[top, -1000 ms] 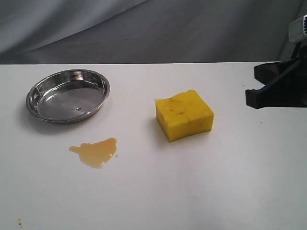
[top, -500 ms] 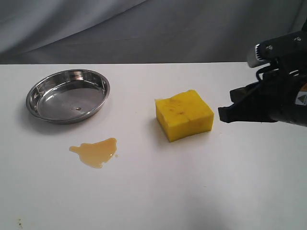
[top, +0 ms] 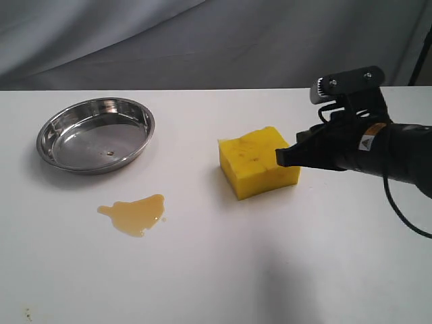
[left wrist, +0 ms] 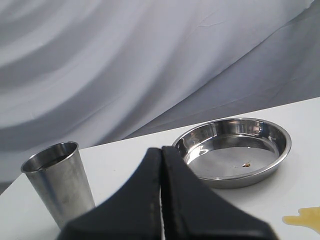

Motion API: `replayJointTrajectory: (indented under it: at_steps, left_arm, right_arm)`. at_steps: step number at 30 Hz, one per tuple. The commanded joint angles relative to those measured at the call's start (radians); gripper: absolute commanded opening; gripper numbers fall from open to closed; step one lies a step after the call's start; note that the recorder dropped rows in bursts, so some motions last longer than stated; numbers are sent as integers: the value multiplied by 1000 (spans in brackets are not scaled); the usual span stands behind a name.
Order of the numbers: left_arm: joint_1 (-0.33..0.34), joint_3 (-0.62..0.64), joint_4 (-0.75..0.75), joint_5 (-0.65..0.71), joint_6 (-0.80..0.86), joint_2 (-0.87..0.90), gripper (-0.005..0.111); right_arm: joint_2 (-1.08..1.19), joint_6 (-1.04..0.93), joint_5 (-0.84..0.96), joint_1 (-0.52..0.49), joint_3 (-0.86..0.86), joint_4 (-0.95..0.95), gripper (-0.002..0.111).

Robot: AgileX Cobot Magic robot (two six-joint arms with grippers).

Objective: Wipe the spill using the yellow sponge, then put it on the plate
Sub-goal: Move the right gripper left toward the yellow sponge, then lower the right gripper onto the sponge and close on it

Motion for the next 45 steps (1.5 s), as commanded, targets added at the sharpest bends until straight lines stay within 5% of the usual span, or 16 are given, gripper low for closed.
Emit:
replayJointTrajectory:
  at_steps: [1, 10, 27, 31, 36, 45]
  left_arm:
    - [-4, 4, -2, -11, -3, -4, 0]
    - [-4, 4, -2, -11, -3, -4, 0]
    - [-4, 4, -2, -11, -3, -4, 0]
    - [-4, 4, -2, -11, -3, -4, 0]
    - [-4, 4, -2, -11, -3, -4, 0]
    - [-4, 4, -2, -11, -3, -4, 0]
  right_arm:
    - [60, 4, -5, 67, -100, -7, 0]
    - [178, 4, 5, 122, -246, -33, 0]
    - [195, 0, -3, 122, -246, -33, 1]
    - [195, -67, 17, 122, -246, -33, 29]
    - [195, -139, 32, 122, -244, -33, 104]
    - [195, -141, 24, 122, -244, -11, 105]
